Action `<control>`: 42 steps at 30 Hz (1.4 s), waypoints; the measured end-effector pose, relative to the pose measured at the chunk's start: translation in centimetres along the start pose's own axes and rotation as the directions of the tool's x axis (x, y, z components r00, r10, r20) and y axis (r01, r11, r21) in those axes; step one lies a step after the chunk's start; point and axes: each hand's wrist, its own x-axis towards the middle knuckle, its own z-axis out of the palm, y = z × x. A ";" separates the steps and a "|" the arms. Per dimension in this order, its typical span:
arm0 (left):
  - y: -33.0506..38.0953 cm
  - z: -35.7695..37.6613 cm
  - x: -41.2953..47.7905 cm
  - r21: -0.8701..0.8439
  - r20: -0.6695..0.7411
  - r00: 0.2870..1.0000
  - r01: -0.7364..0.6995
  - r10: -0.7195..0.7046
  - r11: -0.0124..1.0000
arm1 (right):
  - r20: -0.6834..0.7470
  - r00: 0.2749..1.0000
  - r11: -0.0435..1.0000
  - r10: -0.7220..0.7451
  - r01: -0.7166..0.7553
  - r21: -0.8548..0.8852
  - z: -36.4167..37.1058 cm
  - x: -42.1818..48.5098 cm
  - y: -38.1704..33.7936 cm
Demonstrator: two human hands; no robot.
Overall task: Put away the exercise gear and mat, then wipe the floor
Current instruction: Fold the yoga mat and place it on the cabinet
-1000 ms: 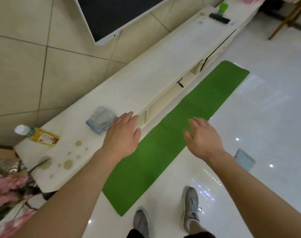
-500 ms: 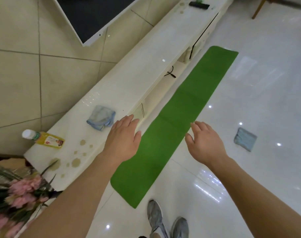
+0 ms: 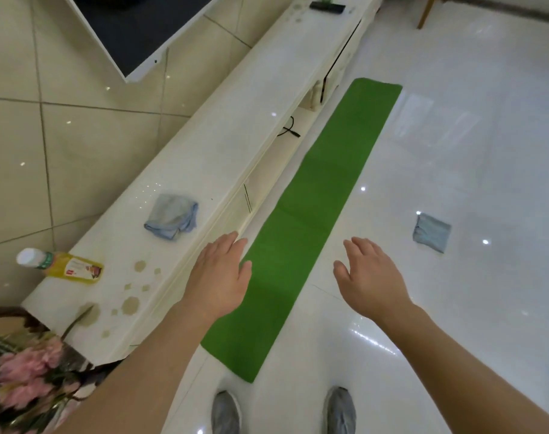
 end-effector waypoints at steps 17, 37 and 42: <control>-9.6 16.5 6.7 0.100 0.087 0.983 -0.171 0.163 0.980 | 0.037 0.998 0.998 0.059 -0.058 -0.016 21.8 3.9 -1.7; -22.5 46.8 22.6 0.310 0.106 0.962 -0.273 0.253 0.910 | 0.084 0.996 1.000 -0.028 0.029 -0.012 54.0 16.7 7.2; -24.6 50.1 23.8 0.274 0.129 0.967 -0.249 0.221 0.929 | 0.129 0.991 0.999 0.026 -0.030 0.025 58.2 17.1 7.4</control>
